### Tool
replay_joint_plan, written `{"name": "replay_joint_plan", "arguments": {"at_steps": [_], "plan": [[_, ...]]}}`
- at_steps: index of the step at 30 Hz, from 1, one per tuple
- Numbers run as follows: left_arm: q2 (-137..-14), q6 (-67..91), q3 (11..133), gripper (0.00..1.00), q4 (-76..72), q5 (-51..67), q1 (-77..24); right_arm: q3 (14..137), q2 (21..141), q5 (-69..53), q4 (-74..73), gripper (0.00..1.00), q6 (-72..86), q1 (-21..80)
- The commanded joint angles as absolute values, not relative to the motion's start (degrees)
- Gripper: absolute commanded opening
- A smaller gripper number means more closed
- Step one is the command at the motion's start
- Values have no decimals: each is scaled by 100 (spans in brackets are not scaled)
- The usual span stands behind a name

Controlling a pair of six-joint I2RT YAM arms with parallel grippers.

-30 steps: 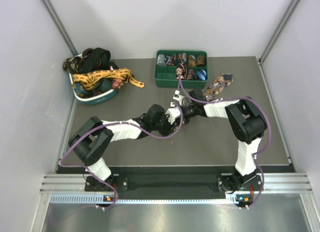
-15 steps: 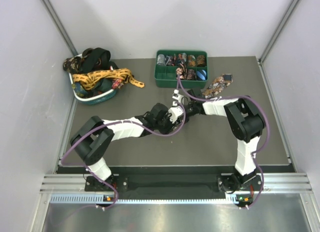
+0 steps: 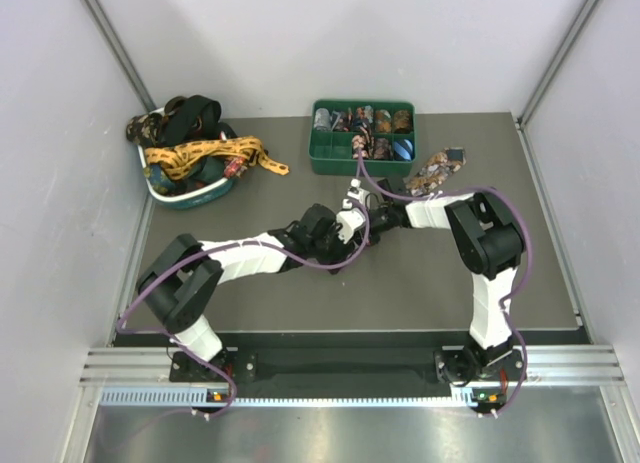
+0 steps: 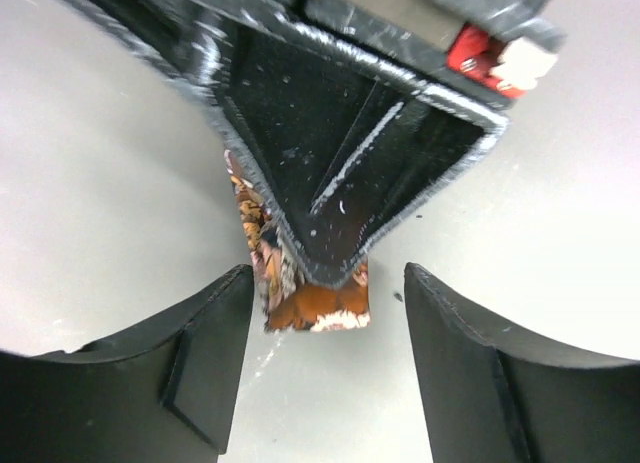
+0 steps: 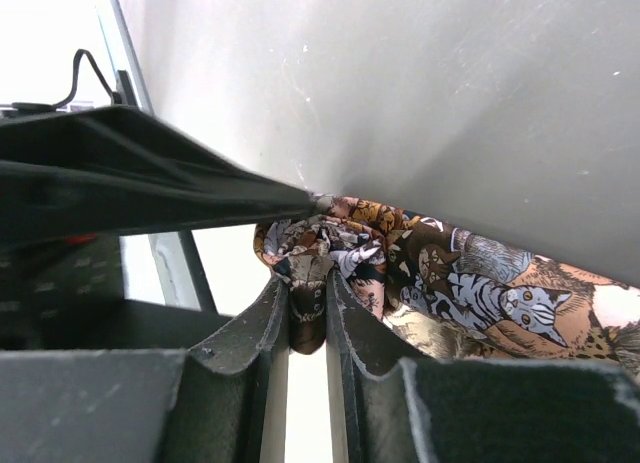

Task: Roll the ties
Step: Roll the tie

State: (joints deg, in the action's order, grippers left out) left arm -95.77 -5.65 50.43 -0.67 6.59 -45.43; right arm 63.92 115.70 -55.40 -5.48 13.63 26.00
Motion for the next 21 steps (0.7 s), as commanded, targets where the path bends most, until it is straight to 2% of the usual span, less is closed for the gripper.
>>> {"name": "replay_joint_plan", "arguments": {"at_steps": [1, 6, 16, 21], "plan": [[-9027, -483, 4984, 68, -334, 677, -4544, 6478, 11777, -5062, -299, 13, 1107, 2400], [-8675, -422, 4764, 70, -711, 720, -4474, 6442, 11777, -5036, -273, 14, 1116, 2355], [-9264, -704, 5098, 64, -571, 704, -4482, 6311, 11707, -5151, -123, 13, 1257, 2399], [-8466, -177, 4326, 63, -1431, 247, -4412, 6012, 11234, -5045, 175, 12, 1502, 2776]]}}
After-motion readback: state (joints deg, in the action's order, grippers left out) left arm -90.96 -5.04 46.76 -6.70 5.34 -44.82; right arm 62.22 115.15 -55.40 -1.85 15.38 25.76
